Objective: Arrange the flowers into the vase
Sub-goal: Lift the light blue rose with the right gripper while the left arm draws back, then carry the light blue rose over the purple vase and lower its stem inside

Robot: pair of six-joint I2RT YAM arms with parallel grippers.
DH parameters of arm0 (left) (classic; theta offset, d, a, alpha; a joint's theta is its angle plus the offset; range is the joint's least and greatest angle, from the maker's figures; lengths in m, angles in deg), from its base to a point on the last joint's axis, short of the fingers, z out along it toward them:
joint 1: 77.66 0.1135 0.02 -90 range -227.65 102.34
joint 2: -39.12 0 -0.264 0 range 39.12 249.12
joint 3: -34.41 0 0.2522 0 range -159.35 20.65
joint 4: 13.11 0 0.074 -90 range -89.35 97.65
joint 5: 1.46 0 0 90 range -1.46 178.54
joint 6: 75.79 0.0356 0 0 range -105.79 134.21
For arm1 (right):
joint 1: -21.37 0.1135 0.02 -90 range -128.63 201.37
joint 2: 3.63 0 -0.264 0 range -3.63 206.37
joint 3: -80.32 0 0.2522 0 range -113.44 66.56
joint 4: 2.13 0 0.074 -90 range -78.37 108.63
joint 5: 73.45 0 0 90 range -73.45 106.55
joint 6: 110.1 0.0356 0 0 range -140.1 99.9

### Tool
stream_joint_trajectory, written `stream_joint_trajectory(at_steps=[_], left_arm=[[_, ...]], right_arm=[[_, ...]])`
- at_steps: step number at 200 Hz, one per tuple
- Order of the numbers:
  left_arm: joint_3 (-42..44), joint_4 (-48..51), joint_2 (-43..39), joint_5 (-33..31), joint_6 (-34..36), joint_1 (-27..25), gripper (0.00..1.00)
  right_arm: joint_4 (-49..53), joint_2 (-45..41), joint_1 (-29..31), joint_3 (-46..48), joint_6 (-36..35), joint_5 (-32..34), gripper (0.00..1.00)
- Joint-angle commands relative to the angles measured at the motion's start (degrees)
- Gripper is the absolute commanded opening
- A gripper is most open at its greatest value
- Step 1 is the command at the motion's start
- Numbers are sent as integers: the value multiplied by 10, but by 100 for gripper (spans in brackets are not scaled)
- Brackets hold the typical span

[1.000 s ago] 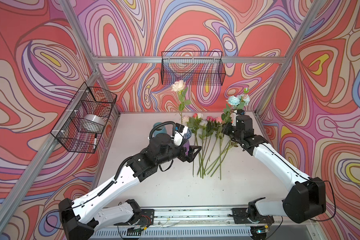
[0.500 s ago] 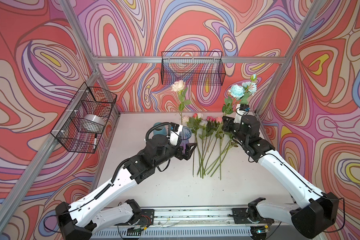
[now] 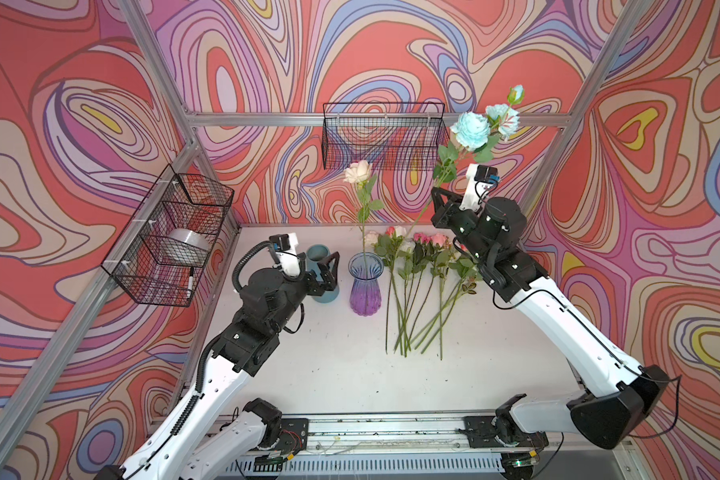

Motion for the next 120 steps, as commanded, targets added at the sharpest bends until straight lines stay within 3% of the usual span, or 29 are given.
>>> stream_joint_trajectory(at_steps=[1, 50, 120], left_arm=[[21, -47, -13, -27, -59, 58, 98], [34, -72, 27, 68, -167, 174, 96], [36, -94, 51, 127, -205, 190, 94]], right_arm=[[-18, 39, 32, -44, -17, -21, 0], [-19, 81, 62, -66, -26, -17, 0], [-22, 93, 87, 12, -3, -1, 0]])
